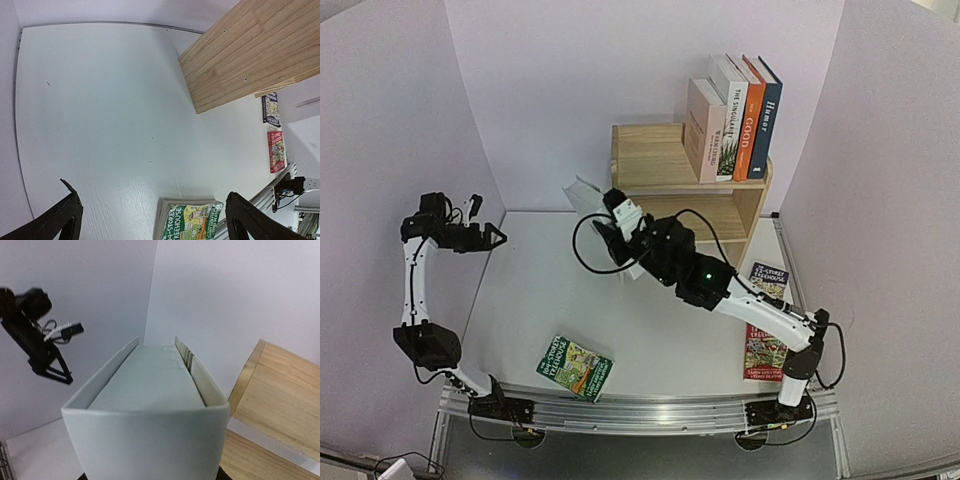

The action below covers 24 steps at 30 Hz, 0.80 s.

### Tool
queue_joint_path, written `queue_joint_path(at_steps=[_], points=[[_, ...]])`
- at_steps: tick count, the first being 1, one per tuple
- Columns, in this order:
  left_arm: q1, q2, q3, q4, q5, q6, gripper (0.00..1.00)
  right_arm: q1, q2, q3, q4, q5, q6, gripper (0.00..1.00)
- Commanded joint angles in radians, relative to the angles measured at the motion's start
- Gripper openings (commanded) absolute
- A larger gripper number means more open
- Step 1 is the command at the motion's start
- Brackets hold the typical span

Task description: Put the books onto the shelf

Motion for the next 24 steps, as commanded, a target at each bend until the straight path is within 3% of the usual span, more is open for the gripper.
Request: queue_joint_path(at_steps=[1, 7, 16, 24], points=[[-0.028, -0.074, -0.08, 0.058, -0.096, 0.063, 0.99, -0.002, -0.018, 0.224, -0.018, -0.008, 0.033, 0.18], [-0.063, -0.097, -0.166, 0.09, -0.087, 0.04, 0.99, -0.086, 0.05, 0.408, 0.149, 0.09, -0.13, 0.19], [-0.072, -0.117, -0.21, 0.1, -0.091, 0.039, 1.0, -0.249, 0.108, 0.35, 0.463, 0.135, -0.242, 0.2], [-0.071, -0.117, -0.222, 0.097, -0.088, 0.038, 1.0, -0.312, 0.178, 0.377, 0.5, 0.151, -0.305, 0.21]])
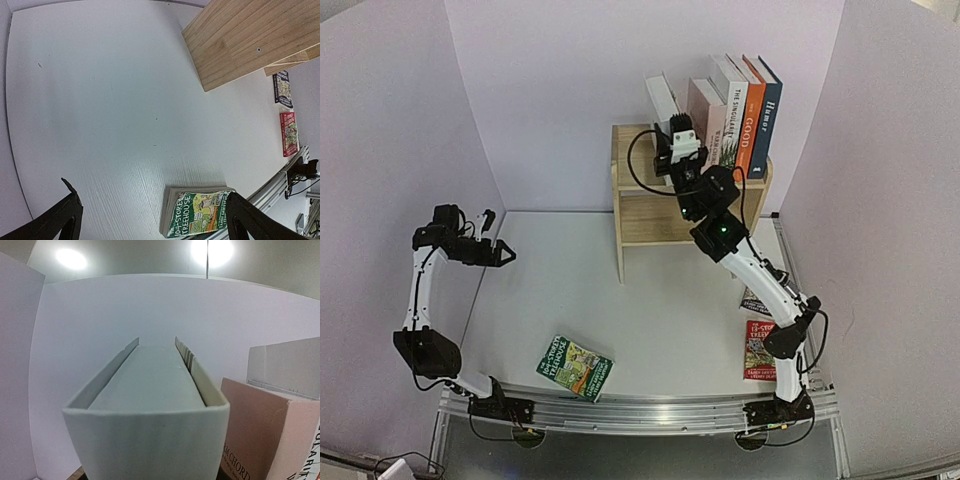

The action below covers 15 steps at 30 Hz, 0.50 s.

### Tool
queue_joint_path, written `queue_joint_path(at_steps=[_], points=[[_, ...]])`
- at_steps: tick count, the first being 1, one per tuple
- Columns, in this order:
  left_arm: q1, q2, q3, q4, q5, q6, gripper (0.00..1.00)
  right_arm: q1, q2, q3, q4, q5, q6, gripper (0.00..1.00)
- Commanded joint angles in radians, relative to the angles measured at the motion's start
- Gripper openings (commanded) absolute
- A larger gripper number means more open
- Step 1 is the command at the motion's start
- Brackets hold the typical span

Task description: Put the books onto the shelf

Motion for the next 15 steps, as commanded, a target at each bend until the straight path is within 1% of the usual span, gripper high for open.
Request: queue_joint_path(at_steps=[1, 7, 15], points=[[-0.003, -0.036, -0.007, 0.022, -0.002, 0.004, 1.0, -0.036, 0.009, 0.021, 0.117, 0.023, -0.048, 0.22], [-0.004, -0.033, -0.017, 0.026, 0.007, -0.002, 1.0, -0.075, 0.017, -0.016, 0.117, 0.053, -0.024, 0.22], [-0.005, -0.025, -0.019, 0.023, 0.007, -0.001, 0.99, -0.079, 0.026, -0.017, 0.117, 0.05, -0.027, 0.24]])
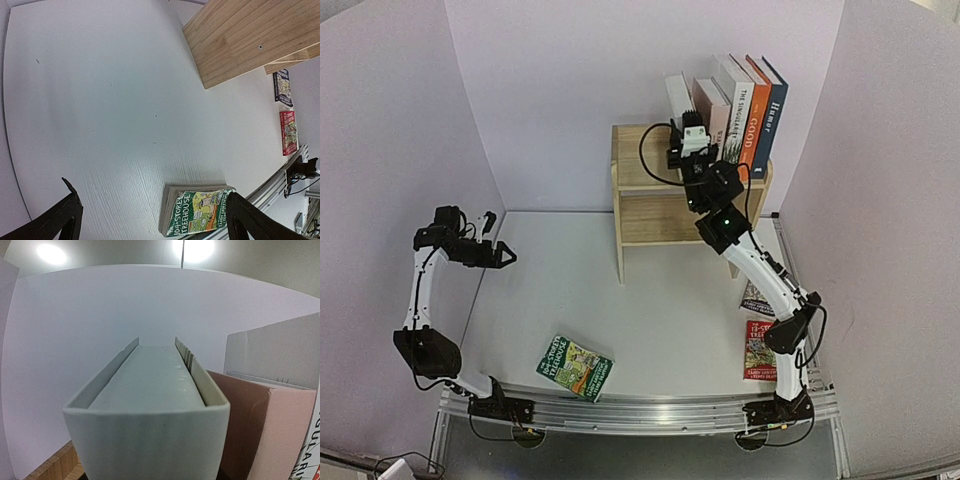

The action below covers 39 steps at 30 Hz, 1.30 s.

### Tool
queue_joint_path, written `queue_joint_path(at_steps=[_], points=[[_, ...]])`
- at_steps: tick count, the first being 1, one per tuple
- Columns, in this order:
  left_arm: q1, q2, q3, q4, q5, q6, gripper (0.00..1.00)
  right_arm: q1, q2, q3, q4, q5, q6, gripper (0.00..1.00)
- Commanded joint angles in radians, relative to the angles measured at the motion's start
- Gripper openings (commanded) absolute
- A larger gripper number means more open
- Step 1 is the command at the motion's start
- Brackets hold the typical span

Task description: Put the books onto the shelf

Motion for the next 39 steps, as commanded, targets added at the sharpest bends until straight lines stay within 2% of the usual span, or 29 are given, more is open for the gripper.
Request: queue_joint_path(at_steps=[1, 5, 11, 26, 28, 32, 33, 39], points=[[-0.004, -0.024, 0.0, 0.02, 0.006, 0.0, 0.99, 0.001, -0.005, 0.002, 0.066, 0.023, -0.009, 0.25], [-0.005, -0.02, -0.004, 0.019, 0.008, 0.0, 0.99, 0.001, -0.011, -0.002, 0.066, 0.028, 0.001, 0.28], [-0.007, -0.014, -0.005, 0.016, 0.011, 0.001, 1.0, 0.002, -0.023, 0.011, 0.057, 0.072, 0.078, 0.27], [-0.018, -0.002, 0.001, 0.008, 0.012, 0.004, 0.99, 0.003, -0.035, 0.046, -0.044, 0.105, 0.098, 0.27], [-0.02, 0.0, 0.002, 0.008, 0.012, 0.003, 0.99, 0.002, -0.037, 0.045, -0.051, 0.106, 0.084, 0.31], [-0.026, 0.008, 0.009, 0.002, 0.012, 0.002, 0.99, 0.003, -0.038, 0.046, -0.058, 0.099, 0.063, 0.52], [-0.026, 0.011, 0.009, 0.0, 0.013, 0.002, 0.99, 0.003, -0.038, 0.047, -0.058, 0.099, 0.059, 0.55], [-0.036, 0.017, 0.01, -0.012, 0.015, 0.003, 0.99, 0.003, -0.042, 0.048, -0.041, 0.124, 0.031, 0.6]])
